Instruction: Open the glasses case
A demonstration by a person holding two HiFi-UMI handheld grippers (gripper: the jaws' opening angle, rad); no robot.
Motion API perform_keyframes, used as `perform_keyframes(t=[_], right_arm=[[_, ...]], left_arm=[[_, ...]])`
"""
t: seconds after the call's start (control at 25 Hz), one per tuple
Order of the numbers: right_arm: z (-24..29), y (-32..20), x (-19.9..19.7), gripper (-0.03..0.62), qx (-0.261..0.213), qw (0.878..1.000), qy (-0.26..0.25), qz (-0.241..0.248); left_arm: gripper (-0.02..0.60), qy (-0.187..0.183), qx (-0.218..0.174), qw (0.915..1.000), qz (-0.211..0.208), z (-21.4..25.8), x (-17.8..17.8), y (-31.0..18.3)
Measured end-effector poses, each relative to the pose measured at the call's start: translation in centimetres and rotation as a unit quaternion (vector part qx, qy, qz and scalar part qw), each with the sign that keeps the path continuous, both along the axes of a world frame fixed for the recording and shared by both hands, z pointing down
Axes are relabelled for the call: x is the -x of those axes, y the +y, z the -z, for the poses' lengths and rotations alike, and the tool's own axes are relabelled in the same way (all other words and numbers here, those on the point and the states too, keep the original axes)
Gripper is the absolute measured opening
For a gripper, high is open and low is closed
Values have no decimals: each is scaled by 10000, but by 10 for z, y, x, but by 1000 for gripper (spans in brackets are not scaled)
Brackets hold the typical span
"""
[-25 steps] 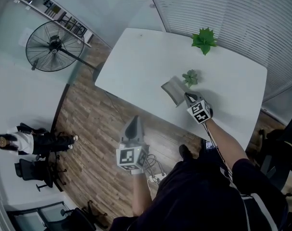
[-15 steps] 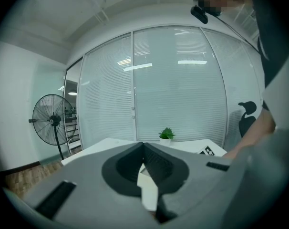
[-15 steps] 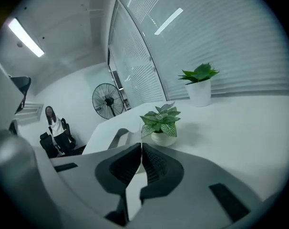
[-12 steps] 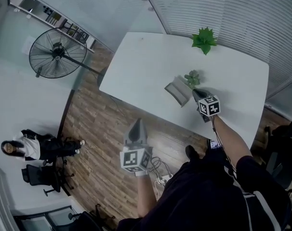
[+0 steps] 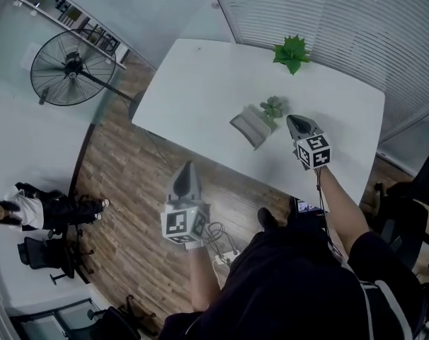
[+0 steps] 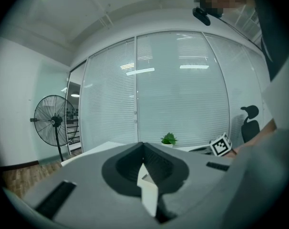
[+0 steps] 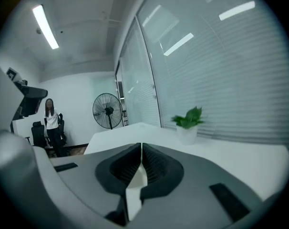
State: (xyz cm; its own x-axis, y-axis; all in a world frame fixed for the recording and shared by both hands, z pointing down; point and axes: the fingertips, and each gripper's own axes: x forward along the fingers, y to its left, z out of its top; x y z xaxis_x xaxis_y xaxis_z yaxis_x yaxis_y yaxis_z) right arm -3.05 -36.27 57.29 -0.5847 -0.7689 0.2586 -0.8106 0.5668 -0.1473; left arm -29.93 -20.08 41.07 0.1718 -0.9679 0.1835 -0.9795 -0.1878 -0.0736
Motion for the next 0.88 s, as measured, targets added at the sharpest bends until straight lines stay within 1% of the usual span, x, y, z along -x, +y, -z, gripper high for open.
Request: perform_keyframes(t=[0.12, 0.24, 0.36, 0.48, 0.6, 0.88], right_arm=[[76, 13, -8, 21, -733, 9973, 14, -89], [140, 37, -11, 21, -1349, 9907, -26, -155], [190, 68, -8, 20, -1896, 9818, -25, -125], [229, 87, 1, 18, -2318, 9727, 7, -48], [249, 97, 8, 18, -2521, 9677, -86, -10], [242, 103, 19, 15, -2422, 9702, -47, -33]], left_arm=[[0, 40, -93, 9999, 27, 6, 2, -3], [0, 48, -177, 9998, 25, 9, 2, -9], [0, 26, -249, 9997, -48, 14, -3, -16], [0, -9, -358, 9993, -110, 24, -6, -20], [0, -8, -527, 9986, -107, 38, -7, -17], [0, -120, -678, 9976, -96, 48, -5, -13]])
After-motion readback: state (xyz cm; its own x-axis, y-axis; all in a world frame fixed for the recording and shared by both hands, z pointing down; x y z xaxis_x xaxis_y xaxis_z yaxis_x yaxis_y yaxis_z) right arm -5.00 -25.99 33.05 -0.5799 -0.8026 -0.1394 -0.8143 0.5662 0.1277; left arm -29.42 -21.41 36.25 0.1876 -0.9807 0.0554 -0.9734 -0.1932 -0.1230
